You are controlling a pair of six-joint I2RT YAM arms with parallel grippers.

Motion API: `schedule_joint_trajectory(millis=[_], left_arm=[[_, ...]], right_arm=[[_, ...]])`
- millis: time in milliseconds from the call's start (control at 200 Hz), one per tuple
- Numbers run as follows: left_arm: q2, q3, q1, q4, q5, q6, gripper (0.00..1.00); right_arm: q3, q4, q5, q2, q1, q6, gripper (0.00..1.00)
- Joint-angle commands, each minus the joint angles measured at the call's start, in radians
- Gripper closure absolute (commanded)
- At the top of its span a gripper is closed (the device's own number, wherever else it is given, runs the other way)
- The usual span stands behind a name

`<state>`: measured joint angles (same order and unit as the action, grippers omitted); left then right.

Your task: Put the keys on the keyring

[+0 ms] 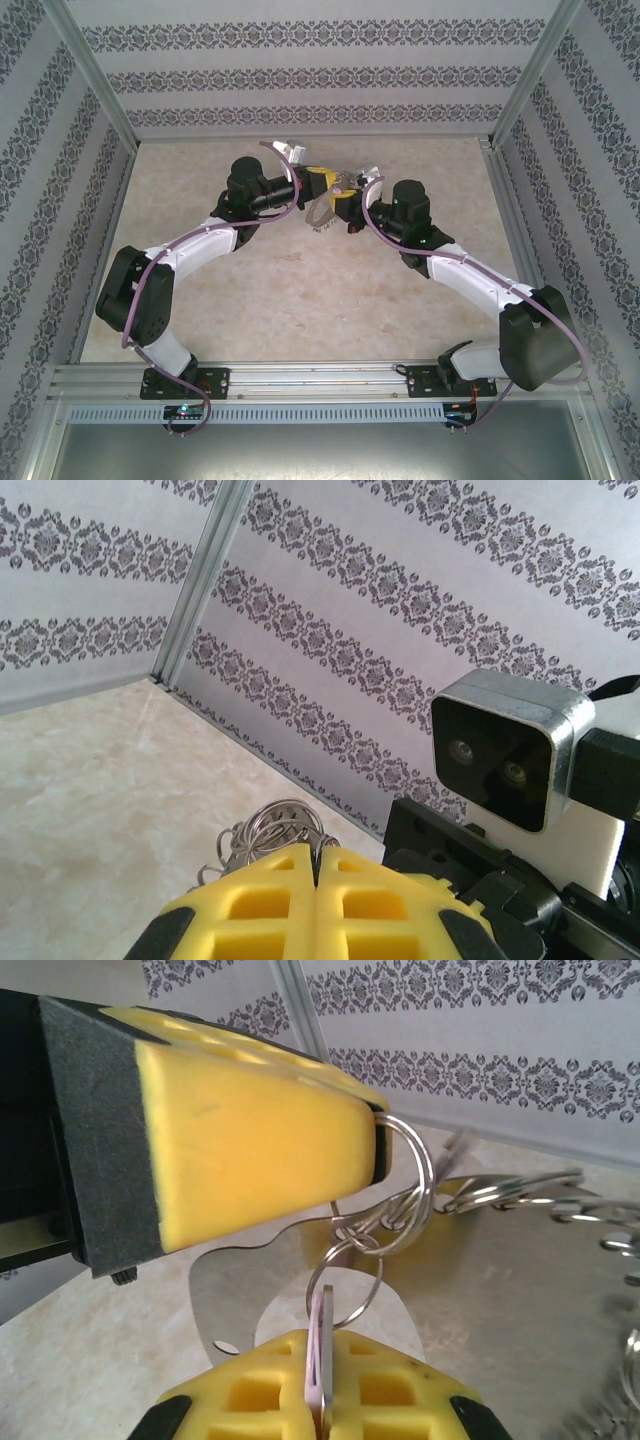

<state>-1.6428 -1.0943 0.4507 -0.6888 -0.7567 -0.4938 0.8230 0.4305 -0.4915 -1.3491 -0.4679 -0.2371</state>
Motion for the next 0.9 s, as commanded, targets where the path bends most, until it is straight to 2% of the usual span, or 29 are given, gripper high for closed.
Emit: schedule_joint_trajectory(millis=[0, 55, 125, 150, 180, 375, 555, 894], left_arm=[[0.027, -0.002, 0.006, -0.15, 0.046, -0.032, 1.0], [0.027, 0.0, 0.006, -0.149, 0.043, -0.031, 1.0], [0.03, 0.0, 0.005, -0.143, 0.037, -0.026, 1.0], [0.031, -0.001, 0.005, -0.138, 0.035, -0.024, 1.0], [0.031, -0.002, 0.005, -0.133, 0.033, -0.022, 1.0], [0.03, 0.0, 0.005, -0.125, 0.028, -0.016, 1.0], [0.026, -0.004, 0.005, -0.12, 0.004, -0.012, 1.0], [0.017, -0.013, 0.005, -0.125, -0.038, -0.028, 1.0]], right_arm=[[0.032, 0.027, 0.006, -0.011, -0.027, -0.007, 1.0], [0.034, 0.027, 0.008, -0.012, -0.028, -0.008, 1.0], [0.034, 0.018, 0.02, -0.007, -0.025, -0.009, 0.68], [0.033, 0.013, 0.021, -0.003, -0.021, -0.01, 0.61], [0.032, 0.008, 0.019, 0.004, -0.014, -0.014, 0.59], [-0.02, 0.023, -0.075, 0.089, 0.067, -0.075, 0.61], [-0.034, 0.045, -0.11, 0.159, 0.121, -0.126, 0.62], [0.063, 0.182, -0.277, 0.02, 0.169, -0.296, 0.63]])
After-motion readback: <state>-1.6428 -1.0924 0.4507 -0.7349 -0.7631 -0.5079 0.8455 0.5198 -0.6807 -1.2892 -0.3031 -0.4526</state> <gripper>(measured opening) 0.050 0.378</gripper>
